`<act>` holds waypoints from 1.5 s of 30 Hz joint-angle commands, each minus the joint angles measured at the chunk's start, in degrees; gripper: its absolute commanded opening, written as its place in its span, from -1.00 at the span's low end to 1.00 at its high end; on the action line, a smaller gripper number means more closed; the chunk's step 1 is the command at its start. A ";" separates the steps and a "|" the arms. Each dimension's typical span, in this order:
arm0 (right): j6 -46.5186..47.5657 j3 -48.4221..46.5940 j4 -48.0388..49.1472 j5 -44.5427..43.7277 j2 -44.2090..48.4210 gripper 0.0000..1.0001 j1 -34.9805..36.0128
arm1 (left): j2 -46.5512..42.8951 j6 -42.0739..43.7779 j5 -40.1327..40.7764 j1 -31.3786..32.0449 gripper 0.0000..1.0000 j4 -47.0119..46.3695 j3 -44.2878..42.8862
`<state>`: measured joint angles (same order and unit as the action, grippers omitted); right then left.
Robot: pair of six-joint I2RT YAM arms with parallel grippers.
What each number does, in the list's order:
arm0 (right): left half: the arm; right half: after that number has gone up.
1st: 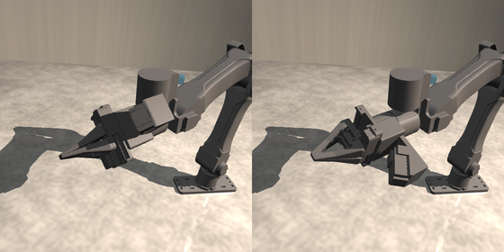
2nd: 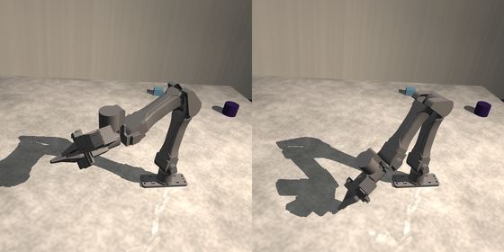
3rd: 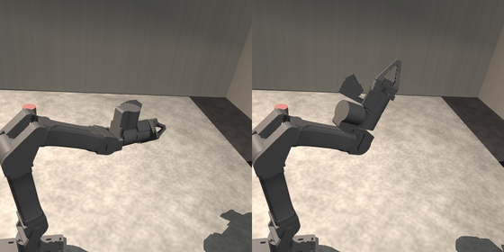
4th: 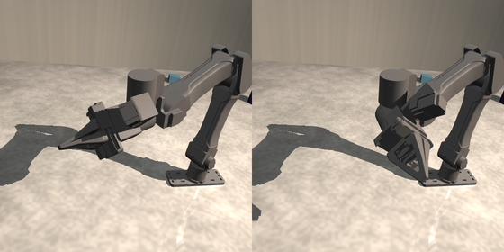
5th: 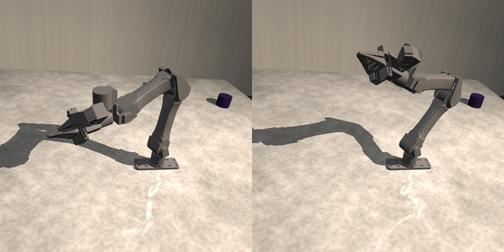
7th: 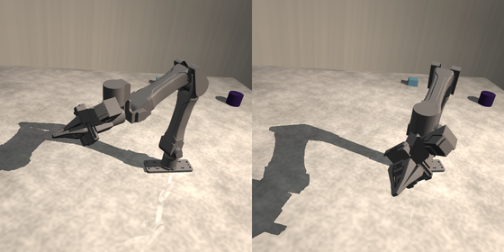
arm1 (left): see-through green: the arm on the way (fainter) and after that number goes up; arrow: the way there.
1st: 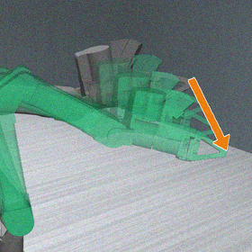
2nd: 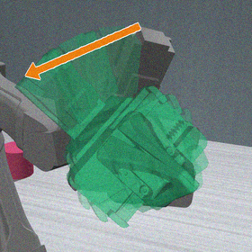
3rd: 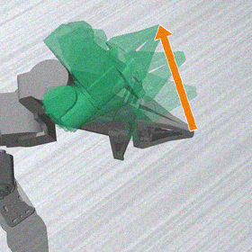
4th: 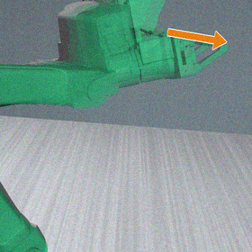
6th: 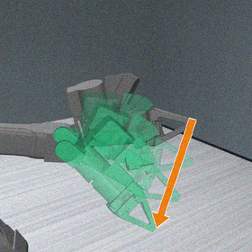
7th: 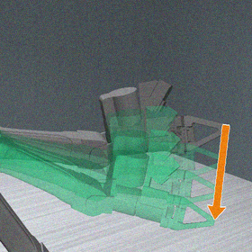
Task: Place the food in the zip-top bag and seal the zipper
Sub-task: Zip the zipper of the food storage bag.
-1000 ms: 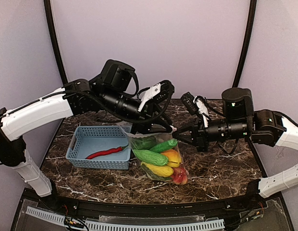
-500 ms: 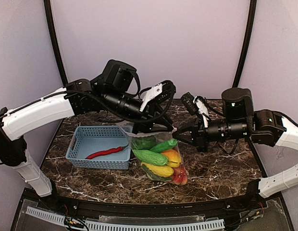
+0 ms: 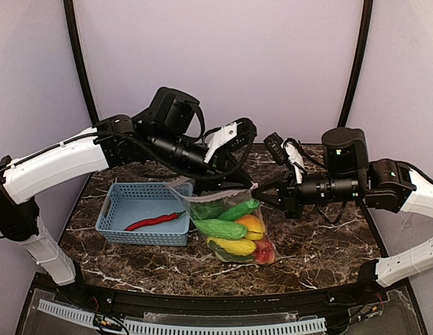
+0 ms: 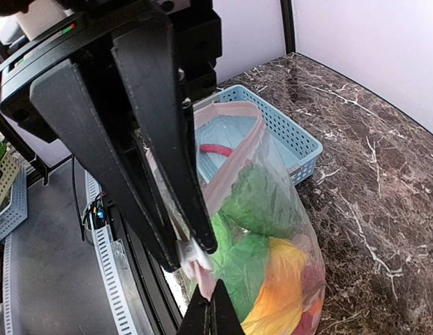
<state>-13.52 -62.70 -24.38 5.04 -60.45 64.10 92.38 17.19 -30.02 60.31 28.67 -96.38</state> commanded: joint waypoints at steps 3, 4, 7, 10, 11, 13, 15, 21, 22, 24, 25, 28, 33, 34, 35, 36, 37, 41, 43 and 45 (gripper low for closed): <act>-3.34 -0.28 2.35 -6.28 1.78 -1.00 -0.92 | -0.05 0.66 2.57 0.34 -0.99 3.52 -0.94; -3.68 -0.03 2.37 -6.84 1.99 -1.00 -1.15 | -0.15 0.72 2.85 0.38 -0.99 3.59 -0.93; -4.39 0.46 2.40 -7.96 2.51 -1.00 -1.64 | -0.26 0.66 4.44 0.34 -0.99 3.68 -0.99; -4.82 0.84 2.33 -8.23 3.10 -1.00 -1.98 | -0.35 0.73 6.32 0.35 -0.99 4.08 -1.00; -4.97 0.97 2.39 -8.34 3.36 -1.00 -2.05 | -0.40 0.80 6.70 0.38 -0.99 4.24 -1.00; -5.11 1.11 2.41 -8.53 3.77 -1.00 -2.21 | -0.50 0.99 7.59 0.34 -0.99 4.52 -0.93; -5.11 1.24 2.43 -8.38 4.08 -1.00 -2.40 | -0.65 1.02 8.18 0.35 -0.99 4.62 -0.91; -5.33 1.44 2.45 -8.27 4.06 -1.00 -2.55 | -0.72 0.93 8.90 0.34 -0.99 4.95 -0.92; -5.39 1.43 2.47 -8.34 4.01 -1.00 -2.60 | -0.71 0.92 9.03 0.33 -0.99 5.06 -0.92; -5.62 1.44 2.41 -8.87 4.02 -1.00 -2.64 | -0.74 0.92 9.21 0.33 -0.99 5.16 -0.92; -5.74 1.44 2.45 -9.28 4.06 -1.00 -2.71 | -0.80 0.96 9.33 0.33 -0.99 5.23 -0.87; -6.50 1.40 2.27 -10.04 4.19 -1.00 -2.96 | -0.96 1.04 9.51 0.40 -0.99 5.38 -0.75; -8.25 1.44 1.15 -10.90 4.02 -1.00 -4.57 | -1.12 1.17 10.20 0.37 -0.99 5.97 -0.70; -8.46 1.36 0.99 -11.00 4.02 -1.00 -4.78 | -1.07 1.18 10.22 0.36 -0.99 6.06 -0.68; -8.73 1.43 0.88 -11.08 3.94 -1.00 -5.05 | -1.07 1.22 10.35 0.35 -0.99 6.18 -0.66; -8.87 1.44 0.81 -11.10 4.01 -1.00 -5.24 | -1.11 1.23 10.43 0.36 -0.99 6.25 -0.66; -9.08 1.43 0.74 -11.21 4.01 -1.00 -5.51 | -1.13 1.25 10.60 0.34 -0.99 6.41 -0.65; -9.56 1.35 0.43 -11.52 4.02 -1.00 -6.21 | -1.30 1.09 11.14 0.37 -0.99 6.89 -0.46; -9.86 1.26 0.27 -11.60 3.90 -1.00 -6.61 | -1.46 1.03 11.31 0.26 -0.99 7.00 -0.28; -10.30 1.12 0.19 -11.74 3.74 -1.00 -7.01 | -1.60 0.93 11.71 0.27 -0.99 7.17 -0.11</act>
<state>-22.15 -61.23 -24.71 -2.79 -58.04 58.85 92.38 17.82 -19.00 60.66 30.44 -96.40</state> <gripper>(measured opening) 0.004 0.069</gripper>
